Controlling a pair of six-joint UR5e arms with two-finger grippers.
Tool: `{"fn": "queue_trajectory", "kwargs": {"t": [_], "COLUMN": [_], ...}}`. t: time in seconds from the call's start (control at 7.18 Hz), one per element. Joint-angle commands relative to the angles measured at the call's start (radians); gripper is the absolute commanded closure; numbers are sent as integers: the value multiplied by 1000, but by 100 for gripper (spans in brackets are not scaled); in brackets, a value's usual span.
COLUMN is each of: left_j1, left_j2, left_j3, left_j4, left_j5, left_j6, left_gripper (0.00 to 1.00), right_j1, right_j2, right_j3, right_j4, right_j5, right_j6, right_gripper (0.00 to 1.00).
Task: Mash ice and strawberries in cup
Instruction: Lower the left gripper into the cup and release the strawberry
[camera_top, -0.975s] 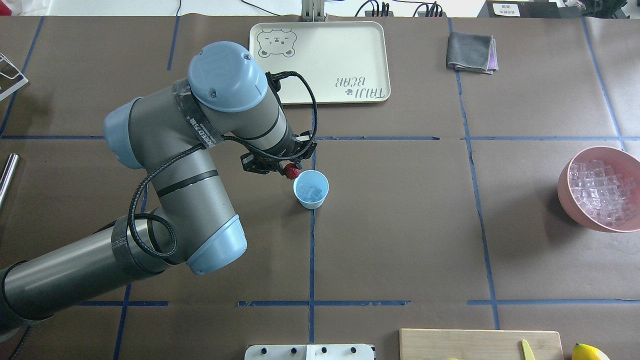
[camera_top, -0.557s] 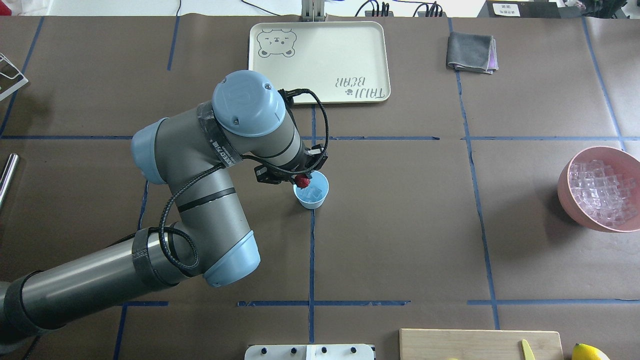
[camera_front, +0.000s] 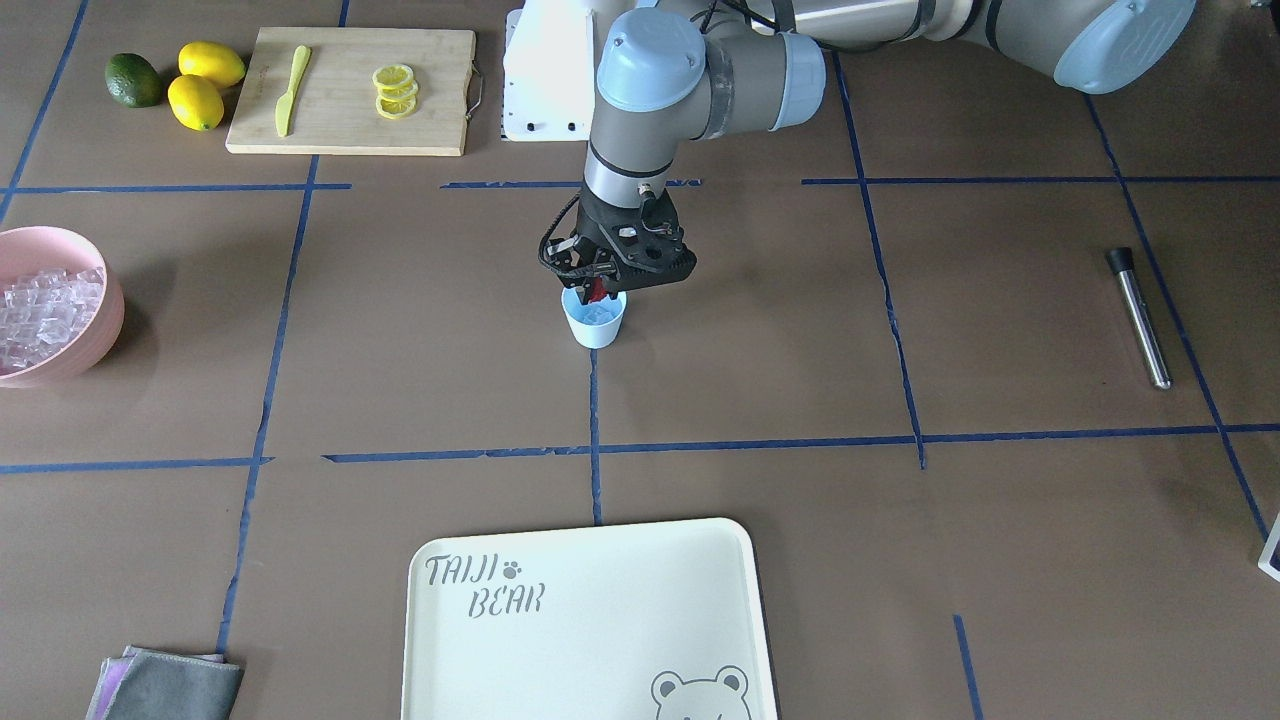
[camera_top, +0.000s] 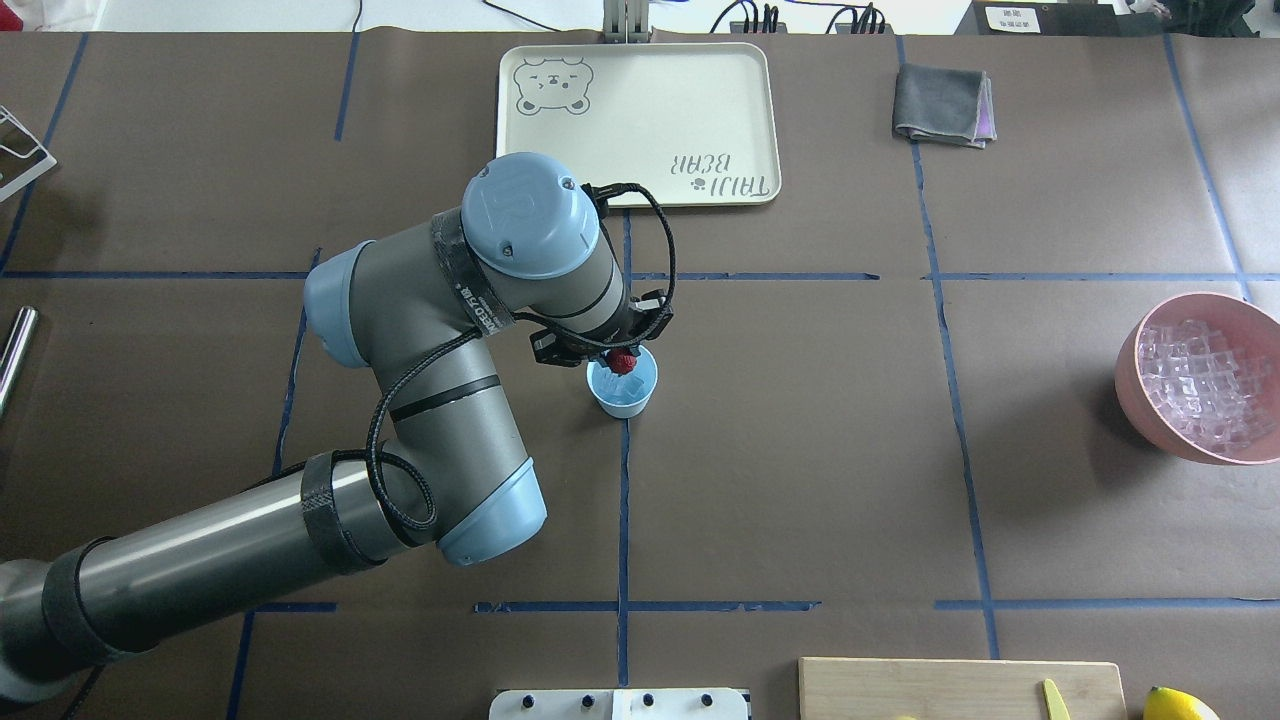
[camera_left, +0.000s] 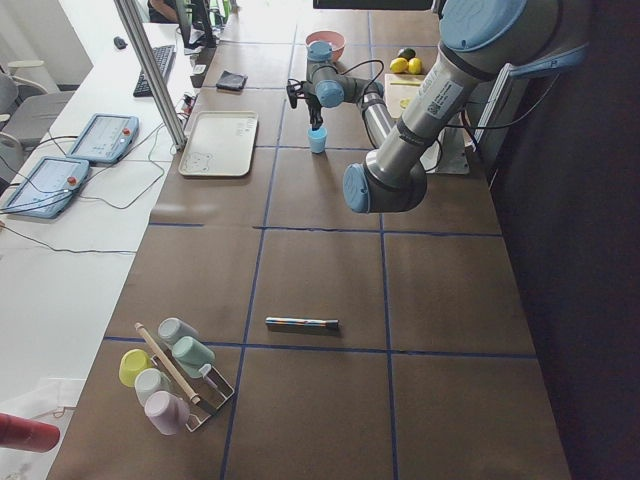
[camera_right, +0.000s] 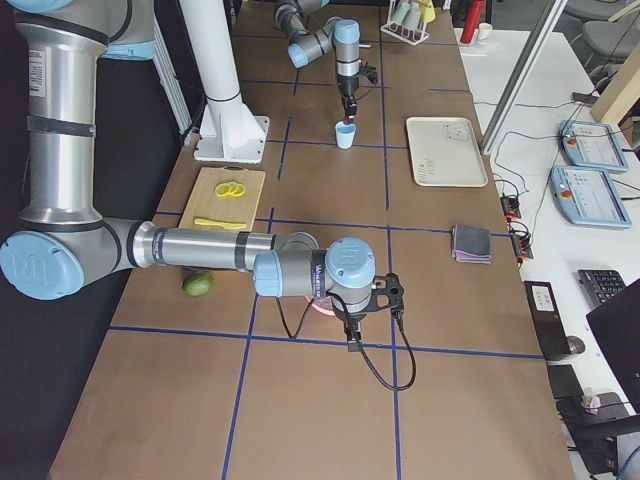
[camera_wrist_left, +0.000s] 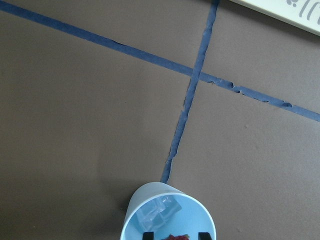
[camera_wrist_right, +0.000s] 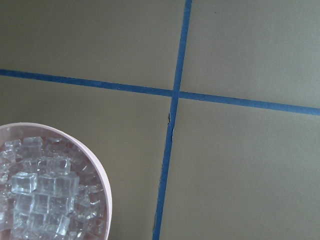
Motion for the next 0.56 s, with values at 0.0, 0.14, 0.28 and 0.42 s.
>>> {"fn": "queue_trajectory", "kwargs": {"t": [0.0,0.14,0.28,0.42], "left_j1": [1,1,1,1], "left_j2": [6,7,9,9], "left_j3": [1,-12,-16,-27], "left_j4": [-4,-3,-3,-3], "left_j5": [-1,0,-1,0], "left_j6": [20,35,35,35], "left_gripper": [5,0,0,0], "right_j1": [0,0,0,0], "right_j2": [3,3,3,3], "right_j3": [0,0,0,0], "right_j4": [0,0,0,0], "right_j5": [0,0,2,9], "right_j6": [0,0,0,0], "right_gripper": [1,1,1,1]}}
